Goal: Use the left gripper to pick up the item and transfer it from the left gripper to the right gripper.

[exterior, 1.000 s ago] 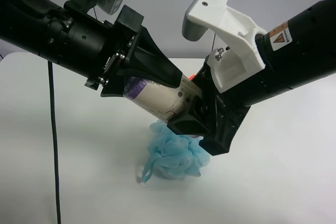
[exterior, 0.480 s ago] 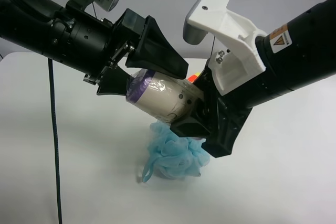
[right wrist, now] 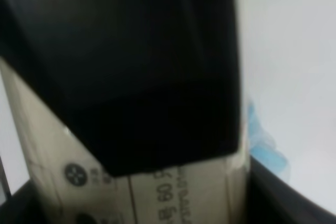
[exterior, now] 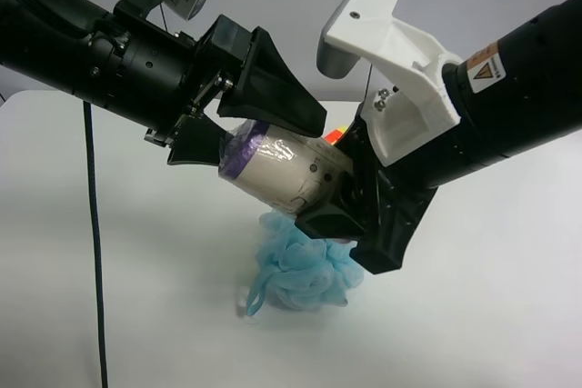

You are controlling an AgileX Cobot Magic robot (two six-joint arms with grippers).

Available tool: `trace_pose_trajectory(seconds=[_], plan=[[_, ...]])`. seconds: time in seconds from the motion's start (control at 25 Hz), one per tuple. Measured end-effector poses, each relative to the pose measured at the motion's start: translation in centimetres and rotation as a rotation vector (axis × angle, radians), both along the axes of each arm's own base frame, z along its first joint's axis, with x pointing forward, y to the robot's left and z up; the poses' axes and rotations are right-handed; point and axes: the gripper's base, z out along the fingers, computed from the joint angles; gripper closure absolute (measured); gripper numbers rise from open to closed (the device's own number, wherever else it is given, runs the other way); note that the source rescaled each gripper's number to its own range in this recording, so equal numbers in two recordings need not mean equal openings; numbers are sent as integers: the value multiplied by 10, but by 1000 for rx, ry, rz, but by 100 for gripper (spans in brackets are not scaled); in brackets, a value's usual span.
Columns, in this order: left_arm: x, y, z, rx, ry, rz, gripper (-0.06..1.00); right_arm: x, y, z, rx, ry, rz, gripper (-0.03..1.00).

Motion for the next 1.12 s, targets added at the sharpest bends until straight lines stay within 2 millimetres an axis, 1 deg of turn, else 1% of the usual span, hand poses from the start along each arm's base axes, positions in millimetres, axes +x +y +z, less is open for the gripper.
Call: trace_pose_trajectory(seconds=[0.44,0.6,0.92,1.12], plan=[[-3,1,-1,15,13,-39,-5,0,0,0,0,0,0,96],[-2,8,-1,12,46,-52,-5,0,0,0,0,0,0,96],[11,44,1,-12,144,-47,-5,0,0,0,0,0,0,96],[16,72,2,-34,181,-60,-5,0,0,0,-1,0,0,96]])
